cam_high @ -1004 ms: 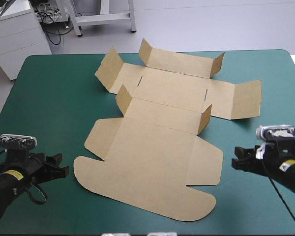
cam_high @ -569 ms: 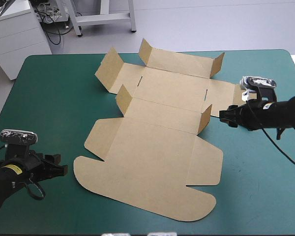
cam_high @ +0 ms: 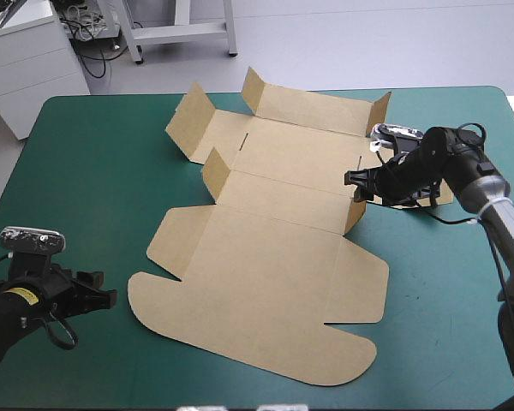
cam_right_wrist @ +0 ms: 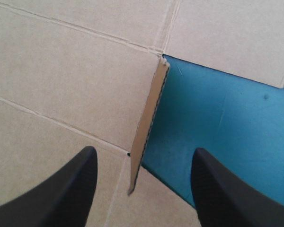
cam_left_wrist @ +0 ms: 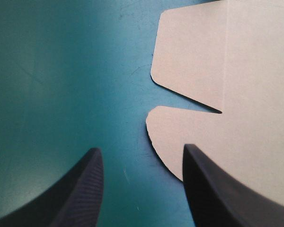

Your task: Fold the box

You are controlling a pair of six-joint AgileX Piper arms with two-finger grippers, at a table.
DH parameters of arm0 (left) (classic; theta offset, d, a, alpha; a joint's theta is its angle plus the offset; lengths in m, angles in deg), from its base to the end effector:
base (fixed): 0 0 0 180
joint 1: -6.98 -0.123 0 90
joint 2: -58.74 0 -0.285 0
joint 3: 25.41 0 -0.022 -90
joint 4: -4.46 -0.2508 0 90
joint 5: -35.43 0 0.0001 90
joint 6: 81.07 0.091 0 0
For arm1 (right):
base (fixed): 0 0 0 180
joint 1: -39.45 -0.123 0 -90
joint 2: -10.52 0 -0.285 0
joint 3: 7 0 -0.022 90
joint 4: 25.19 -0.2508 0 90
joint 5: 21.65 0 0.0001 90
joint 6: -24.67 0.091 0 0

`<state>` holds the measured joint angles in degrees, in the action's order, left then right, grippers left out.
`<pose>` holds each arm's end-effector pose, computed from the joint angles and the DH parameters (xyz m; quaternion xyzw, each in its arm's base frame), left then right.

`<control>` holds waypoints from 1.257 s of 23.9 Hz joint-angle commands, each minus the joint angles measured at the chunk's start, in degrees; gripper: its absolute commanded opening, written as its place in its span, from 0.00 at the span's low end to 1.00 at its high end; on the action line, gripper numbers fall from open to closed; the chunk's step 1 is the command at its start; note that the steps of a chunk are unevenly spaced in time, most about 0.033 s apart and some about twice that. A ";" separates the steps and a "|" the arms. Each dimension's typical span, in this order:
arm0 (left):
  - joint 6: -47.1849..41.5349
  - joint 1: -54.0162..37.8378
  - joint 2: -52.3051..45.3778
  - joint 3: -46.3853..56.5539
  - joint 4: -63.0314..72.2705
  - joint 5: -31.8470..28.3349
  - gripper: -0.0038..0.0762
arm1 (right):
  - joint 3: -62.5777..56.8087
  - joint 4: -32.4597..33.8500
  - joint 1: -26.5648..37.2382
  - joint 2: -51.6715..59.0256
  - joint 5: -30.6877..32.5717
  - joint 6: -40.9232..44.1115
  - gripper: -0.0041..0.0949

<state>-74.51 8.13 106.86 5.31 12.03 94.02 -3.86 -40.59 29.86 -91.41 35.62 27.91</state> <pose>0.1127 -0.0125 0.3389 0.0509 0.9284 -0.0478 0.3649 0.3391 0.0779 0.3048 -0.0063 0.9706 0.1475 0.1902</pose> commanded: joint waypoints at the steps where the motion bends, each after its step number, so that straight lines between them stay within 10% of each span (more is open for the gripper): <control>1: 0.14 0.34 0.13 -2.06 0.31 -2.86 0.50 | 3.75 -1.39 -0.05 -1.56 -1.34 0.78 0.58; 8: 1.11 0.34 0.13 -2.06 0.21 -2.77 0.50 | 9.82 -2.89 -0.42 -11.30 2.96 2.48 0.55; 16: 1.11 0.34 0.13 -2.06 0.06 -2.64 0.50 | 10.44 -1.57 -1.43 -12.07 4.55 1.74 0.03; 30: 1.21 0.34 0.13 -2.06 -0.07 -1.22 0.50 | 16.06 7.24 -1.43 -12.07 8.66 -5.69 0.02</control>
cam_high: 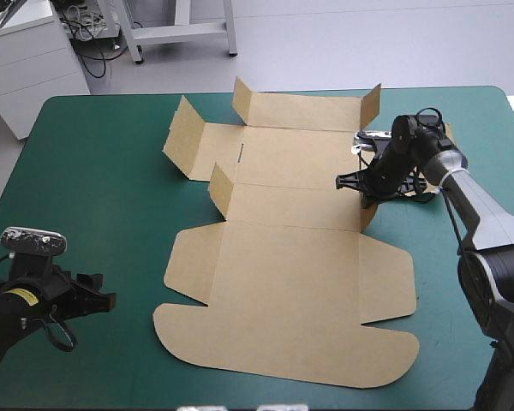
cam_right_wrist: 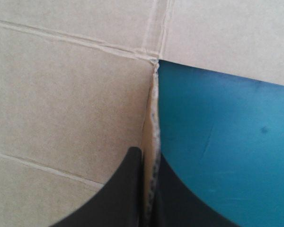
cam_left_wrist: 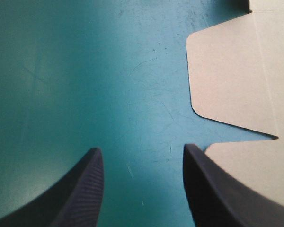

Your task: Fold the box

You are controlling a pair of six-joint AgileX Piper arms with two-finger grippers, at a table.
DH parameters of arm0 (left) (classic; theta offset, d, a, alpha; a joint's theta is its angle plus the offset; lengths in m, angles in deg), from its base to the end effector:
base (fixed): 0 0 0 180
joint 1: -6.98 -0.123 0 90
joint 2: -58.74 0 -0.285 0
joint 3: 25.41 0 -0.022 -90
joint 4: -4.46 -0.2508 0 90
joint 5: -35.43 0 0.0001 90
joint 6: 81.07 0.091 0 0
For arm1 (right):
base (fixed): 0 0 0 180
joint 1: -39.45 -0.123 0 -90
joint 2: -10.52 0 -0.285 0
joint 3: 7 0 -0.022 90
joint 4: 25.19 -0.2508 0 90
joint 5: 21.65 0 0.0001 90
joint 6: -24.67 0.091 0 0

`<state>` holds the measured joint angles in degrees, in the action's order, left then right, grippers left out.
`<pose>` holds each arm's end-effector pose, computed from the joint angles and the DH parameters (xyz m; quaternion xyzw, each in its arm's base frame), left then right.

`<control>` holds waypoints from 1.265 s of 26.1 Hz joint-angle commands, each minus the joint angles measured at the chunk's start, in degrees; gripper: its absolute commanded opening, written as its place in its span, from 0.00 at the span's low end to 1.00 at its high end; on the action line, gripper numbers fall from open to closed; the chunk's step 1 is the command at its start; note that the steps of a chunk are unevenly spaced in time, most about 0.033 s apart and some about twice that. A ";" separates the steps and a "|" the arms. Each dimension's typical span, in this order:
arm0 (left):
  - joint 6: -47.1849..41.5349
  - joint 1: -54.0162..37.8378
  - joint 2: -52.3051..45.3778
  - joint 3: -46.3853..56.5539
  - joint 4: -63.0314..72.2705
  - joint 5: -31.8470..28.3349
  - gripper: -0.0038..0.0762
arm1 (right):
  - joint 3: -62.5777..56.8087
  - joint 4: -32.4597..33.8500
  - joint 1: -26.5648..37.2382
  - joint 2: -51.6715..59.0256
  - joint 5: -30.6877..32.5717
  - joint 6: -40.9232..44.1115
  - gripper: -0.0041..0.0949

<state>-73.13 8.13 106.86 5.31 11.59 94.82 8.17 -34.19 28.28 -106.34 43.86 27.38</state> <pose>0.1118 -0.0120 0.3380 0.0634 0.9304 -0.0401 0.3588 0.3890 0.0900 0.2602 -0.0488 0.9898 0.0875 0.1013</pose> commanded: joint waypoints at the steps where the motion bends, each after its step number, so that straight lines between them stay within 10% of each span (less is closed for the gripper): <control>1: -0.18 0.34 0.13 -2.06 0.33 -1.72 0.50 | 5.08 0.84 0.16 2.86 0.95 -7.31 0.02; 12: -0.18 0.34 0.13 -2.06 -1.99 -0.45 0.50 | 8.05 -0.20 -0.64 0.47 -2.06 -35.78 0.02; 26: -0.18 0.34 0.13 -2.06 -2.57 2.64 0.50 | 8.56 6.03 -6.53 -3.51 -20.58 -59.28 0.02; 33: -0.18 0.34 0.13 -2.06 -2.89 3.14 0.50 | 8.56 2.71 -8.46 -3.41 -16.02 -74.35 0.02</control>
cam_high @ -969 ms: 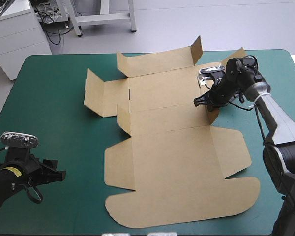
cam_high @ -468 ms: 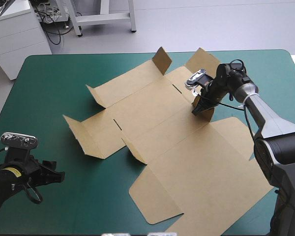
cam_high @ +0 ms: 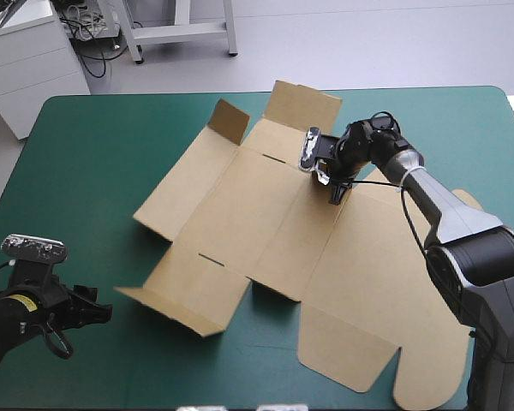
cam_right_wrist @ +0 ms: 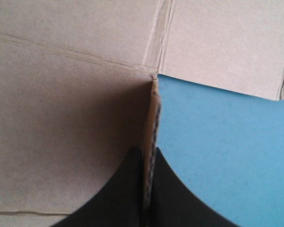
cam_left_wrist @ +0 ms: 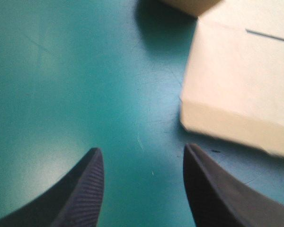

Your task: Fold the box

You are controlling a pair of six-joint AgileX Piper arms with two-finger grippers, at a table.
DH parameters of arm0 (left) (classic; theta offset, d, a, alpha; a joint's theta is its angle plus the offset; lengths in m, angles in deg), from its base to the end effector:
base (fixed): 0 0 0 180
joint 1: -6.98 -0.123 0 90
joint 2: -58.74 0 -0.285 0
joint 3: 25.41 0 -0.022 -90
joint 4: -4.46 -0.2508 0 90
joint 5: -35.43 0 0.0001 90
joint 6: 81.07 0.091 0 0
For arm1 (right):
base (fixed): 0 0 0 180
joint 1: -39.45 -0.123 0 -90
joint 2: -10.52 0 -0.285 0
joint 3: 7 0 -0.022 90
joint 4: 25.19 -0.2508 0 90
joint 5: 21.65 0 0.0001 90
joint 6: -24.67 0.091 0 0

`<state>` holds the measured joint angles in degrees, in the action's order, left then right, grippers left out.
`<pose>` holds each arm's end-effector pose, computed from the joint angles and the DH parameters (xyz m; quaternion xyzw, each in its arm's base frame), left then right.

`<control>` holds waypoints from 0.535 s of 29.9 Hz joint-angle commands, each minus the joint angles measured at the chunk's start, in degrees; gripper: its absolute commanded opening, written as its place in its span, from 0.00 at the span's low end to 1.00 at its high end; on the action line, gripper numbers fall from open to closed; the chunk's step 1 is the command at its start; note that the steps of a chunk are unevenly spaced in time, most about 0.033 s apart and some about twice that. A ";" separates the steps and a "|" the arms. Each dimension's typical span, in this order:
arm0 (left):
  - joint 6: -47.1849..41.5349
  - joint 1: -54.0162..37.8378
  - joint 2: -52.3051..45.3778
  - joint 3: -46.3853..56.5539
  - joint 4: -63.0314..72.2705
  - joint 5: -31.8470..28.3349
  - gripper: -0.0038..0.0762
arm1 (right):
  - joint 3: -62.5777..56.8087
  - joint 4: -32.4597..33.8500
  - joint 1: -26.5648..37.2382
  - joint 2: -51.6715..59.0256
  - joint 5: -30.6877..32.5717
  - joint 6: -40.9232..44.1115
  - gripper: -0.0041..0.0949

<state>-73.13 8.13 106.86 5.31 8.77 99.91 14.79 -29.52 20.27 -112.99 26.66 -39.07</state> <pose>0.1056 -0.0083 0.3325 0.0705 0.9459 -0.0186 0.3161 0.4260 0.1536 0.2525 -0.6264 0.7347 -0.0667 0.2519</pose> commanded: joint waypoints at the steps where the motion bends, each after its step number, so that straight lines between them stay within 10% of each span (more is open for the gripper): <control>1: -0.18 0.34 0.13 -2.06 -0.35 -1.82 0.50 | 1.94 -4.31 -0.66 3.23 2.66 -10.51 0.02; 16: -0.18 0.34 0.13 -2.06 -1.58 -1.52 0.50 | 1.94 -14.24 -0.84 3.34 6.00 -8.27 0.04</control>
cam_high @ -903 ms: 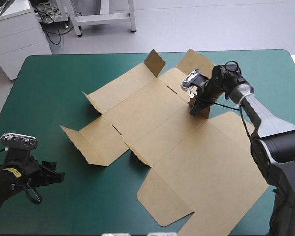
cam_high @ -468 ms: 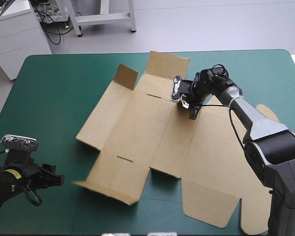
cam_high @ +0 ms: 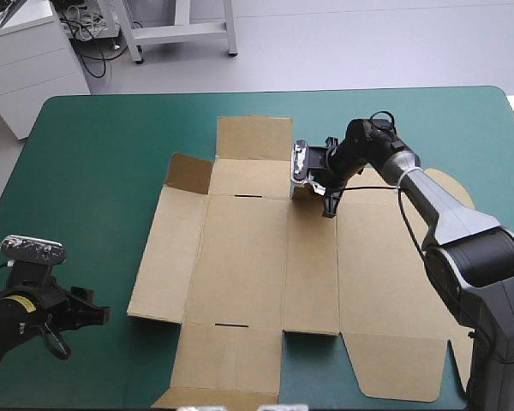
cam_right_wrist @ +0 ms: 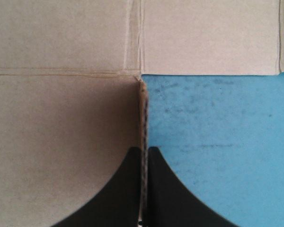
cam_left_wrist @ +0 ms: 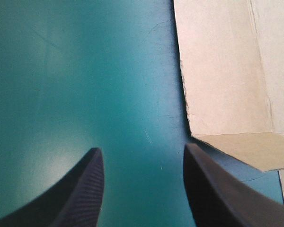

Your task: Fold the box

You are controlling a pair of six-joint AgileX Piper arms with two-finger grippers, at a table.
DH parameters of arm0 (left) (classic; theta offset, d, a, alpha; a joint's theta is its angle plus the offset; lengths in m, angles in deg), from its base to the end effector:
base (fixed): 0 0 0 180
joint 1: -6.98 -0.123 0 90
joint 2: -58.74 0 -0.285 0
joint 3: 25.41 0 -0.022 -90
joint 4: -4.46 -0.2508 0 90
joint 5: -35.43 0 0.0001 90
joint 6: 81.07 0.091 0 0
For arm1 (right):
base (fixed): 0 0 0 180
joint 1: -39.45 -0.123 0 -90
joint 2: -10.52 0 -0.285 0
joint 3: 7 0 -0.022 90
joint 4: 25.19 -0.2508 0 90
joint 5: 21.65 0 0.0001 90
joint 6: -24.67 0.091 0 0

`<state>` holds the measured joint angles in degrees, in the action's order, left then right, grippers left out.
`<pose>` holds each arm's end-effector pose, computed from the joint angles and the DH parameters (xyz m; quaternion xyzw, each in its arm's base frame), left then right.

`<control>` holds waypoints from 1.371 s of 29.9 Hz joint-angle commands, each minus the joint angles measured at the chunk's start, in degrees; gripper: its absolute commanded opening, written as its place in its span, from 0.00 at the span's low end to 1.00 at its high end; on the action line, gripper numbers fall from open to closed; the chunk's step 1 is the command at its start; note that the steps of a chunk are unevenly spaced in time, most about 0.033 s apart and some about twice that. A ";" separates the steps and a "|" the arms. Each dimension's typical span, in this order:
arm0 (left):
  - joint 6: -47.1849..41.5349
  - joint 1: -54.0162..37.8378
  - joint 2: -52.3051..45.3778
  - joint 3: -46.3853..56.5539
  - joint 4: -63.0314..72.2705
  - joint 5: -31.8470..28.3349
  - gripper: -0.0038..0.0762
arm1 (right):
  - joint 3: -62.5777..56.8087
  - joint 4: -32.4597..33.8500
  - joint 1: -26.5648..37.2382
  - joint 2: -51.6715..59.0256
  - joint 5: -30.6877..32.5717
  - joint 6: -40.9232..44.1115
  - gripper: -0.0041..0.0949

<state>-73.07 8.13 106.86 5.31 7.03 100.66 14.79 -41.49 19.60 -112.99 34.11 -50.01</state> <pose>0.1047 -0.0058 0.3317 0.0732 0.9482 -0.0038 0.3091 0.4093 0.1702 0.2501 -0.6755 0.6995 0.0269 0.2317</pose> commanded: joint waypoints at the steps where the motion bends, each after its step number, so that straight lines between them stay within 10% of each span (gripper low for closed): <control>1: -0.24 0.34 0.13 -2.06 0.16 -2.27 0.50 | 1.94 -2.39 -0.17 3.45 -1.32 3.15 0.06; 14: -0.91 0.34 0.13 -2.06 1.00 -1.40 0.50 | 4.86 -2.75 0.24 10.16 -3.13 15.56 0.56; 22: -0.91 0.21 0.13 -2.06 5.85 -2.22 0.50 | 7.70 -0.10 2.59 18.31 10.45 47.04 0.57; 41: -0.46 0.21 4.53 -0.31 12.75 -5.90 0.50 | -14.44 4.66 3.80 56.86 13.56 65.37 0.50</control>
<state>-72.69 8.13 108.95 5.63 17.98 98.68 2.82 -39.67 23.10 -63.31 49.69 12.82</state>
